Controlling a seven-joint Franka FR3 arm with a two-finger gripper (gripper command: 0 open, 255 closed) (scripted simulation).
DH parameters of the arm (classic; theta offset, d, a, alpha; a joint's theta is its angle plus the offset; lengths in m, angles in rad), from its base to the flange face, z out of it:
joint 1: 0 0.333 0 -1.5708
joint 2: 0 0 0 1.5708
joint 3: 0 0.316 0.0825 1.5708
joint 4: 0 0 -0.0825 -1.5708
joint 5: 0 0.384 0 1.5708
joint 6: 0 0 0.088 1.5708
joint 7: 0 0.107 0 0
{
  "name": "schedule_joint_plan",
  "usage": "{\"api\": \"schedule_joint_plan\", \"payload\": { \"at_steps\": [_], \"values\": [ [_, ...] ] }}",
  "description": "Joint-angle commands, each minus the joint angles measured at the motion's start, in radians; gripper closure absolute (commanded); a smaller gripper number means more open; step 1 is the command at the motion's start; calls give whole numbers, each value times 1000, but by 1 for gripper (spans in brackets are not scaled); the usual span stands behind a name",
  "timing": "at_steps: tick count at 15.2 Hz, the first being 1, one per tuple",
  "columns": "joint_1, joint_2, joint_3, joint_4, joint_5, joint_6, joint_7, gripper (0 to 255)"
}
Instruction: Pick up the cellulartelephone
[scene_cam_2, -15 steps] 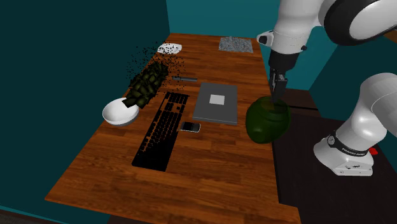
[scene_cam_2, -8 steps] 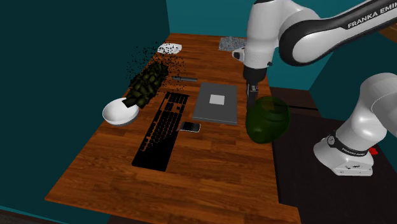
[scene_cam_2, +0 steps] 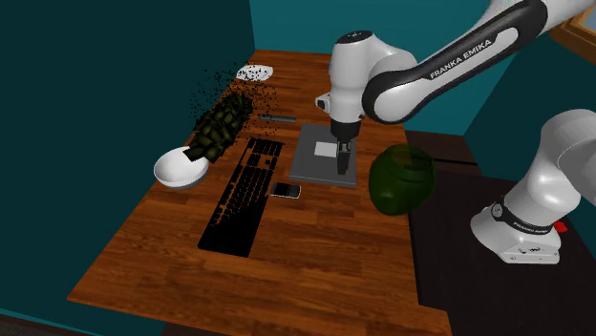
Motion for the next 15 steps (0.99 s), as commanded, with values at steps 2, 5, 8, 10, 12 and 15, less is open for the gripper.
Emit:
{"api": "schedule_joint_plan", "payload": {
  "at_steps": [2, 5, 8, 10, 12, 15],
  "values": [
    [-5, 126, -1, 93, 14, 38, -36, 0],
    [-12, 245, 4, 187, 26, 66, -65, 0],
    [-20, 363, 10, 294, 36, 81, -92, 0],
    [-25, 443, 16, 372, 41, 85, -107, 0],
    [-29, 523, 21, 457, 44, 83, -121, 0],
    [-36, 647, 29, 599, 45, 69, -139, 0]
  ]
}}
